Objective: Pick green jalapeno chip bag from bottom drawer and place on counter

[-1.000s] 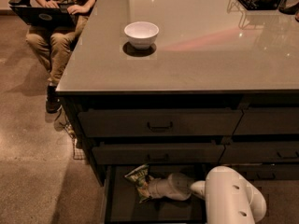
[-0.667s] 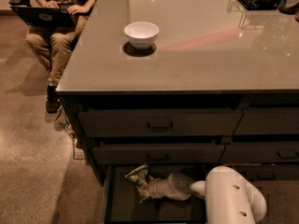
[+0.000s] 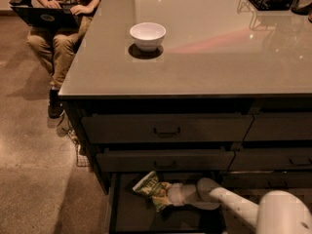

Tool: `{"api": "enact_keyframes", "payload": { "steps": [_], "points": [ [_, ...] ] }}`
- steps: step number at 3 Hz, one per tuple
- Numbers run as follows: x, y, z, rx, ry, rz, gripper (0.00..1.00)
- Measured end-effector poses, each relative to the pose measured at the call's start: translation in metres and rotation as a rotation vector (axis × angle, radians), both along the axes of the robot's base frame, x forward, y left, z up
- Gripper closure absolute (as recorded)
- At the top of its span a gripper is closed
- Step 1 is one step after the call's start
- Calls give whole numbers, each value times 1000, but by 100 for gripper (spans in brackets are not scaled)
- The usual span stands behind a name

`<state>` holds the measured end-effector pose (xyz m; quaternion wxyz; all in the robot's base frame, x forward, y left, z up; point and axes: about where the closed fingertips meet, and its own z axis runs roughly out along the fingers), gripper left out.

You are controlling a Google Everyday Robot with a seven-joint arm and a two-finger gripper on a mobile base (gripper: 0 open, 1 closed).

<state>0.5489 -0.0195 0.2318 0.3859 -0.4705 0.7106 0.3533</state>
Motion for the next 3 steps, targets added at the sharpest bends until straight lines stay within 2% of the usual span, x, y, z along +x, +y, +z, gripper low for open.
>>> {"api": "enact_keyframes", "payload": {
  "steps": [1,2,3],
  "points": [
    [-16,-18,57,85,-84,106,100],
    [-29,-12,62,118,-70,154,100],
    [-29,-12,62,119,-70,154,100]
  ]
}}
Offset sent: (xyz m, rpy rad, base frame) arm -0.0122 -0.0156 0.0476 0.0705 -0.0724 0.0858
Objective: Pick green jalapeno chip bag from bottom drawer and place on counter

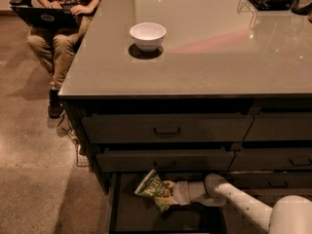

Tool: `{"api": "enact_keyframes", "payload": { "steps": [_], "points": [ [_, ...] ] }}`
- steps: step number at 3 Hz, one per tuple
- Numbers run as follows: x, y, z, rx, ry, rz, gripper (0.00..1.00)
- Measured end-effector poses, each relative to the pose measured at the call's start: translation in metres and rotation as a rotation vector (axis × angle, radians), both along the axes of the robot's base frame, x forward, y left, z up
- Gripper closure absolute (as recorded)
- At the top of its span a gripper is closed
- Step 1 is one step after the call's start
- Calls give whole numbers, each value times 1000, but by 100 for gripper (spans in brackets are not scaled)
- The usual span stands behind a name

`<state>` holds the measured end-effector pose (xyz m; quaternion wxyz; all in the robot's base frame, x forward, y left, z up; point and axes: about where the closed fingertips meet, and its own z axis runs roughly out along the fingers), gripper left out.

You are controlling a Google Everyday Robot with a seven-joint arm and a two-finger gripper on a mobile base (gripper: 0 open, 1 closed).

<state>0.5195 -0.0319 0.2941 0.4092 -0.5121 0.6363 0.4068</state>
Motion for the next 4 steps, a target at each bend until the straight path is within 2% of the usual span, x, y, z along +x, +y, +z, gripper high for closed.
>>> {"api": "enact_keyframes", "payload": {
  "steps": [1,2,3,4],
  "points": [
    [-28,-14,25,38,-33,5,100],
    [-58,-28,61,55,-93,8,100],
    [-74,-41,124,36,-221,39,100],
    [-70,-49,172,39,-314,69,100]
  ]
}}
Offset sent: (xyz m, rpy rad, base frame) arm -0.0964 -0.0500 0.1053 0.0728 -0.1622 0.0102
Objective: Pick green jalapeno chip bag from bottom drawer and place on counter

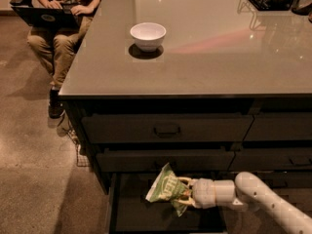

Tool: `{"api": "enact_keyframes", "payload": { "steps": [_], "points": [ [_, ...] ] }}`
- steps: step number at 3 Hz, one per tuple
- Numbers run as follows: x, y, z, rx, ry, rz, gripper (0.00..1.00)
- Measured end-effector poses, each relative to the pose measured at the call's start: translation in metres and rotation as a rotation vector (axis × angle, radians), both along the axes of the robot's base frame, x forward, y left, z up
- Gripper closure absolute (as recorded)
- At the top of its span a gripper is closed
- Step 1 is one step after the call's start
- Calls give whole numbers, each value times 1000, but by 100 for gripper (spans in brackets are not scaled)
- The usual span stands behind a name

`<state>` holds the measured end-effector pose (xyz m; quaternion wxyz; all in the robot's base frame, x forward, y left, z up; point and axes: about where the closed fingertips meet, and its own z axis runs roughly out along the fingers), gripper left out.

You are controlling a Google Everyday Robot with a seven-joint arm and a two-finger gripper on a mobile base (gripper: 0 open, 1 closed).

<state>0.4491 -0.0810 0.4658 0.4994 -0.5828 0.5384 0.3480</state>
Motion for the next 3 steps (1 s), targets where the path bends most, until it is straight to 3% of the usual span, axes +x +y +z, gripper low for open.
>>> {"api": "enact_keyframes", "payload": {
  "steps": [1,2,3],
  "points": [
    [4,-7,54,25,-93,43,100],
    [4,-7,54,26,-93,43,100],
    [2,-16,93,88,-179,79,100]
  ]
}}
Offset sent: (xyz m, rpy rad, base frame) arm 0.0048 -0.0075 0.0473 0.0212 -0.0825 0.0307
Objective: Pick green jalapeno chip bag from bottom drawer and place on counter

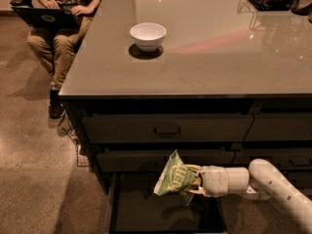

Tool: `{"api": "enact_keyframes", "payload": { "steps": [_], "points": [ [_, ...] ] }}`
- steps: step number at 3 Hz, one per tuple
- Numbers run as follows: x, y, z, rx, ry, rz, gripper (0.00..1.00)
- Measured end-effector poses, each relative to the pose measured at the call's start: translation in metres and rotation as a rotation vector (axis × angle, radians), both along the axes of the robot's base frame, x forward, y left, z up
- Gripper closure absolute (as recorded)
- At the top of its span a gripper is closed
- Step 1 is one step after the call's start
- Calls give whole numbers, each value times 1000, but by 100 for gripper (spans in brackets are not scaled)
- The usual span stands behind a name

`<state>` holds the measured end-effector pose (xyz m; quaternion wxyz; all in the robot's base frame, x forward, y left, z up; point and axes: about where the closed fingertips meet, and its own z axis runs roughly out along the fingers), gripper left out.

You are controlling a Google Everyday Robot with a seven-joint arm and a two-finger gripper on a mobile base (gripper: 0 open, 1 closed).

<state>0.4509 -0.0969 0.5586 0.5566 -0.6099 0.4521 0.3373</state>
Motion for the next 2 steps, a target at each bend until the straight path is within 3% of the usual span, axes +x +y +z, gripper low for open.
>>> {"api": "enact_keyframes", "payload": {
  "steps": [1,2],
  "points": [
    [-9,-13,66,50,-158,51,100],
    [-10,-21,125,50,-294,85,100]
  ]
}}
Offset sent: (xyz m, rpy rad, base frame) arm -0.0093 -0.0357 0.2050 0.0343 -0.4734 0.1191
